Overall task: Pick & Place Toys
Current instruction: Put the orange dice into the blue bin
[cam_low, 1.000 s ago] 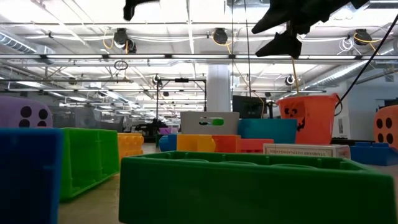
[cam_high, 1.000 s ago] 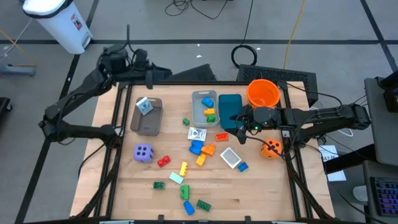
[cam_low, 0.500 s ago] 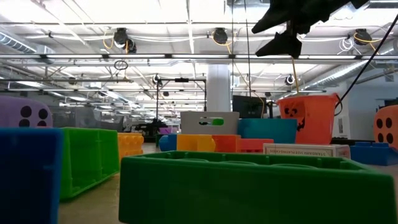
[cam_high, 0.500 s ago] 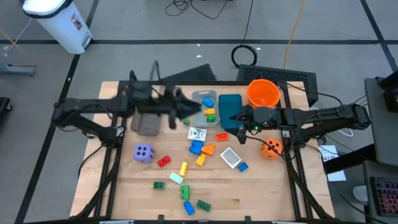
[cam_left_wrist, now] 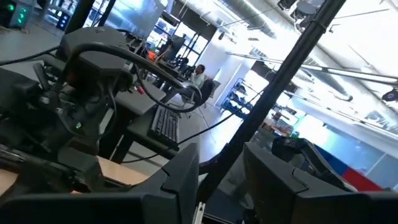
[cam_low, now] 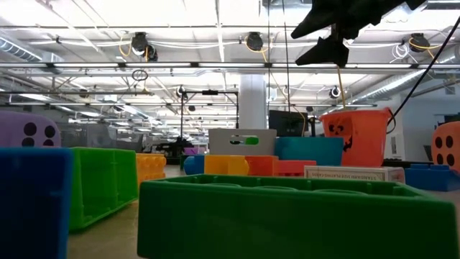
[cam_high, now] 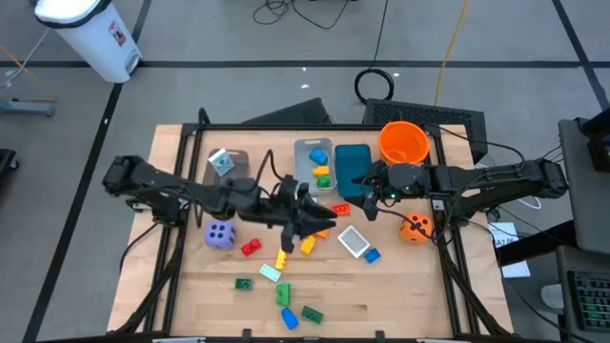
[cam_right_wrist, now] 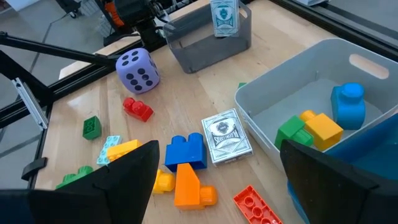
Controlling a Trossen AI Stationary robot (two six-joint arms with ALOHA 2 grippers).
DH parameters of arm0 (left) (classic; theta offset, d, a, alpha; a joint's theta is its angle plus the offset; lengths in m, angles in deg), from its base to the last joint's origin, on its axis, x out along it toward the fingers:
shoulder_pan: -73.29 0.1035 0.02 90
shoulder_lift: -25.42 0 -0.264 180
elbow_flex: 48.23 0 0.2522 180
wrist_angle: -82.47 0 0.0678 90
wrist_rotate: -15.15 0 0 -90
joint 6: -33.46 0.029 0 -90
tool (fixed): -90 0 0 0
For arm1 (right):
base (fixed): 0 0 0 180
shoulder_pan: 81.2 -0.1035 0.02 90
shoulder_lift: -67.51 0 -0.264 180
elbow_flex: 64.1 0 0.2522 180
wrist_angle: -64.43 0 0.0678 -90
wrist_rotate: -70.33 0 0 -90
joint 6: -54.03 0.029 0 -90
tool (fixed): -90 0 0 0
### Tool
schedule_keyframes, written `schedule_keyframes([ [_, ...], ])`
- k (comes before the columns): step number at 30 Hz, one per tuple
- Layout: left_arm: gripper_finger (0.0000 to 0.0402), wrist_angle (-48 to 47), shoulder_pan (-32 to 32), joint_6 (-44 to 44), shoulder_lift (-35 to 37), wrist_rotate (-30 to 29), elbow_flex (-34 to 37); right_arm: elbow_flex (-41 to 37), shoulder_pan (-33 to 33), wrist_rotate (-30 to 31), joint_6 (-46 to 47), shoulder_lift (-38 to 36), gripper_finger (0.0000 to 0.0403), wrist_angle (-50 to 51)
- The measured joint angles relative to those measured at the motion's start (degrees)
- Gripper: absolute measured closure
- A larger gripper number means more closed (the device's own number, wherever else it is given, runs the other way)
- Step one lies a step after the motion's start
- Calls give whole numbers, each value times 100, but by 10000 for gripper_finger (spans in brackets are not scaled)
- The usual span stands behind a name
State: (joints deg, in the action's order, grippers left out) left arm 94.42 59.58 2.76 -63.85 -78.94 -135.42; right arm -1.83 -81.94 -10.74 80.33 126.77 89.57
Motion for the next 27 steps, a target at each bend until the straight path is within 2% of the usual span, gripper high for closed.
schedule_keyframes([
  [27,270,-17,83,5,0,111,0,0,0,-1,-1,0,78,0],
])
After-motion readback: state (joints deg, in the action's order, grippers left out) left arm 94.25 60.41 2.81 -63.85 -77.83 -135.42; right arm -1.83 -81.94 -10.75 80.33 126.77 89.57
